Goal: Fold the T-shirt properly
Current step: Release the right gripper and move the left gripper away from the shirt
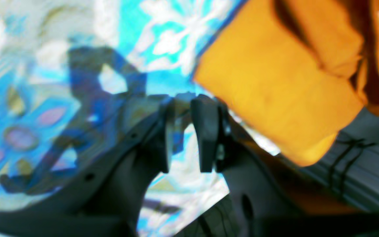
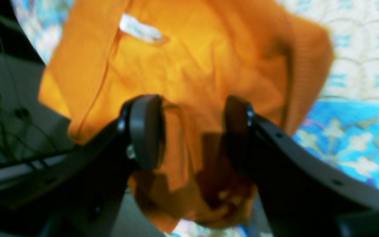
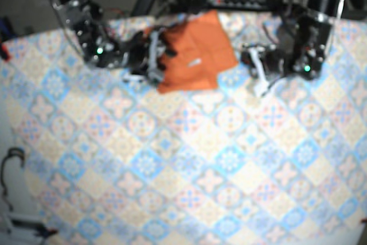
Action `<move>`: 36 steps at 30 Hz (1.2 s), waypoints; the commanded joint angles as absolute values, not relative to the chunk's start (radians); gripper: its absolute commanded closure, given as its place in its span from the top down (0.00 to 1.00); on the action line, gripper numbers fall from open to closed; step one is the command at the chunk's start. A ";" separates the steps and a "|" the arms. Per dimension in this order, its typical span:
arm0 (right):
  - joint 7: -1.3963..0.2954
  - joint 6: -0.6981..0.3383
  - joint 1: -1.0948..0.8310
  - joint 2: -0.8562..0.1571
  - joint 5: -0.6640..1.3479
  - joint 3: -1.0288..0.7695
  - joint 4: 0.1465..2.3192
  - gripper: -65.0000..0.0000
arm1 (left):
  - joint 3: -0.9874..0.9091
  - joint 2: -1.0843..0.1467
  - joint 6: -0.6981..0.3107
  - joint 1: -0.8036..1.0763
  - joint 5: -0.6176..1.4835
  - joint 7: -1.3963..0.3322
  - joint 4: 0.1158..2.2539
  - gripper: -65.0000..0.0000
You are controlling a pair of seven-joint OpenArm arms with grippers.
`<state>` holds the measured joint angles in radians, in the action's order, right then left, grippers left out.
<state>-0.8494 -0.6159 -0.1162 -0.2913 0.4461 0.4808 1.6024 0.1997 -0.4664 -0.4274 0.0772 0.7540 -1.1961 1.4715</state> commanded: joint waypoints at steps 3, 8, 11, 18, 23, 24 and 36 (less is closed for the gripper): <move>-0.832 -0.624 -0.110 -0.294 0.463 0.493 1.641 0.48 | 0.193 -0.495 -0.433 0.090 0.763 -1.201 1.543 0.21; -0.835 -0.622 -0.102 -0.297 0.463 0.489 1.724 0.48 | 0.217 -0.529 -0.433 0.105 0.762 -1.250 1.595 0.21; -0.860 -0.622 -0.102 -0.297 0.463 0.463 1.765 0.48 | 0.266 -0.573 -0.433 0.114 0.750 -1.244 1.612 0.21; -0.872 -0.622 -0.096 -0.289 0.461 0.363 1.790 0.48 | 0.414 -0.618 -0.433 0.147 0.604 -1.253 1.716 0.21; -0.872 -0.622 -0.027 -0.251 0.461 0.298 1.741 0.48 | 0.604 -0.647 -0.433 0.150 0.481 -1.254 1.727 0.21; -0.871 -0.622 -0.013 -0.246 0.461 0.286 1.716 0.48 | 0.634 -0.653 -0.433 0.153 0.453 -1.254 1.727 0.21; -0.808 -0.622 0.111 -0.136 0.298 0.272 1.402 0.48 | 0.923 -0.616 -0.433 0.125 0.208 -1.320 1.730 0.21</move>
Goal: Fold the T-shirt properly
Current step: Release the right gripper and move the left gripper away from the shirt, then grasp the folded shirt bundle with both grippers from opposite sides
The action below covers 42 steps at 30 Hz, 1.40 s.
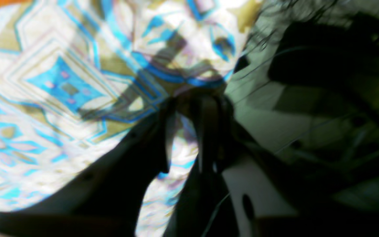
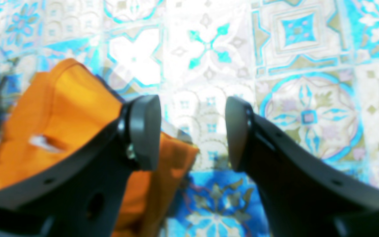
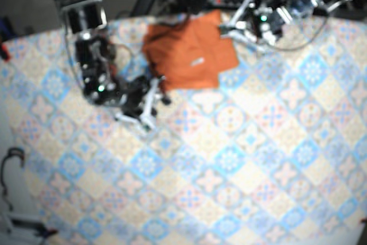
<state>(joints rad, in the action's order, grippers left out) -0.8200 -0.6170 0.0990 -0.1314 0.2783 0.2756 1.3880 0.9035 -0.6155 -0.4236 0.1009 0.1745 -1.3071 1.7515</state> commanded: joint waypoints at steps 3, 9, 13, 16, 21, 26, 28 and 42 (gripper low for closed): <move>-0.806 -0.622 0.113 -0.104 0.229 0.272 1.374 0.48 | 0.986 -0.604 -0.433 0.124 0.101 -1.316 1.770 0.21; -0.806 -0.622 0.110 -0.084 0.214 0.272 1.371 0.48 | 1.009 -0.608 -0.433 0.177 -0.088 -1.262 1.879 0.21; -0.806 -0.622 0.110 -0.084 0.213 0.272 1.371 0.48 | 1.003 -0.636 -0.433 0.209 -0.111 -1.233 1.943 0.20; -0.806 -0.622 0.110 -0.084 0.213 0.272 1.371 0.48 | 1.001 -0.651 -0.433 0.237 -0.142 -1.214 1.995 0.20; -0.806 -0.622 0.110 -0.084 0.211 0.272 1.371 0.48 | 1.001 -0.645 -0.433 0.245 -0.191 -1.208 2.009 0.20; -0.806 -0.622 0.110 -0.084 0.211 0.272 1.371 0.48 | 1.010 -0.618 -0.433 0.240 -0.188 -1.207 2.009 0.20; -0.806 -0.622 0.110 -0.084 0.211 0.272 1.371 0.48 | 1.024 -0.604 -0.433 0.240 -0.186 -1.207 2.009 0.20; -0.808 -0.622 0.110 -0.084 0.211 0.272 1.369 0.48 | 1.164 -0.552 -0.433 0.160 -0.186 -1.187 1.971 0.20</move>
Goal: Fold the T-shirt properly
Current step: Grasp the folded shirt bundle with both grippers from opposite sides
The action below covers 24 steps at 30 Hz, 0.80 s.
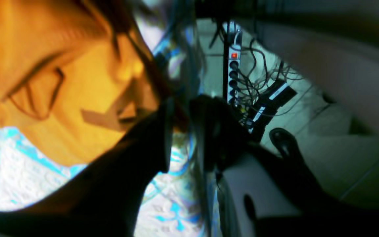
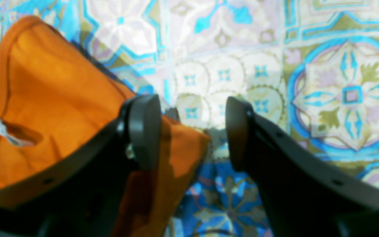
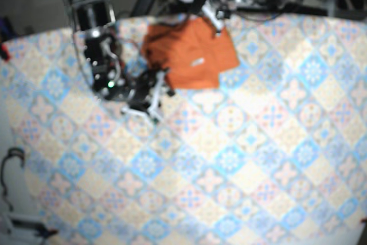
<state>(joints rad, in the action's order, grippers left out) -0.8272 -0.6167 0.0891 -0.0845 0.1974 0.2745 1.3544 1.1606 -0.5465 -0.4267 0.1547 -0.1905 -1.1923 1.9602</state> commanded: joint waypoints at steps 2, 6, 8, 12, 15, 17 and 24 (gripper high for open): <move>-0.808 -0.622 0.110 -0.084 0.211 0.272 1.369 0.48 | 1.162 -0.550 -0.433 0.160 -0.186 -1.187 1.971 0.20; -0.808 -0.622 0.110 -0.084 0.211 0.272 1.369 0.48 | 1.164 -0.533 -0.433 0.140 -0.180 -1.187 1.954 0.20; -0.808 -0.622 0.110 -0.082 0.211 0.272 1.369 0.48 | 1.162 -0.532 -0.433 0.131 -0.154 -1.187 1.934 0.20; -0.809 -0.622 0.110 -0.082 0.214 0.272 1.369 0.48 | 1.161 -0.532 -0.433 0.099 -0.134 -1.191 1.905 0.20; -0.811 -0.622 0.110 -0.082 0.214 0.291 1.369 0.48 | 1.153 -0.532 -0.433 0.084 -0.130 -1.193 1.899 0.20; -0.812 -0.622 0.110 -0.082 0.213 0.323 1.369 0.48 | 1.153 -0.532 -0.433 0.061 -0.130 -1.194 1.894 0.20; -0.814 -0.622 0.110 -0.082 0.213 0.403 1.369 0.48 | 1.084 -0.533 -0.433 0.039 -0.130 -1.196 1.857 0.20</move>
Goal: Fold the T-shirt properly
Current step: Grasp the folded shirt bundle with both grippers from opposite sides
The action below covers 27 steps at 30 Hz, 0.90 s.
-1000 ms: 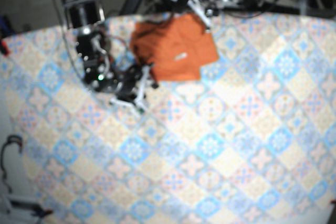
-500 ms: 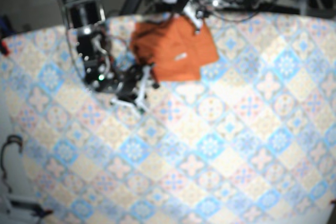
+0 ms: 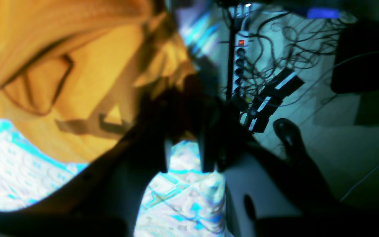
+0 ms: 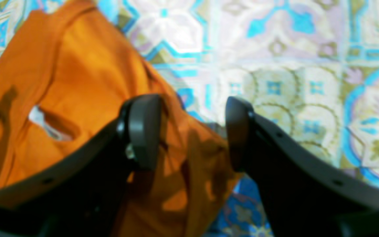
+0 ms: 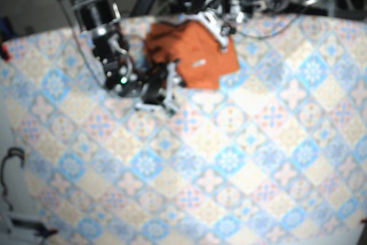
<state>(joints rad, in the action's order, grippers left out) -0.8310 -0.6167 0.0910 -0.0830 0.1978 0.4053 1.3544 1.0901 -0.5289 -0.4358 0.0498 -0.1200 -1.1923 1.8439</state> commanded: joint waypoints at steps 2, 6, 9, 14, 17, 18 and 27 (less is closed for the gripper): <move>-0.814 -0.622 0.110 -0.082 0.211 0.410 1.369 0.48 | 1.050 -0.533 -0.433 0.036 -0.131 -1.196 1.857 0.20; -0.814 -0.622 0.110 -0.082 0.211 0.417 1.369 0.48 | 0.980 -0.533 -0.433 0.031 -0.133 -1.196 1.857 0.20; -0.816 -0.622 0.110 -0.084 0.211 0.417 1.369 0.48 | 0.937 -0.535 -0.433 0.022 -0.139 -1.196 1.836 0.20; -0.816 -0.622 0.110 -0.088 0.211 0.417 1.369 0.48 | 0.931 -0.535 -0.433 -0.025 -0.140 -1.196 1.788 0.20; -0.817 -0.622 0.105 -0.091 0.211 0.417 1.369 0.48 | 0.931 -0.535 -0.433 -0.059 -0.140 -1.196 1.765 0.20; -0.820 -0.622 0.104 -0.094 0.211 0.417 1.369 0.48 | 0.929 -0.535 -0.433 -0.065 -0.140 -1.193 1.758 0.20; -0.849 -0.625 0.087 -0.171 0.211 0.420 1.380 0.48 | 0.929 -0.530 -0.433 -0.183 -0.130 -1.185 1.644 0.20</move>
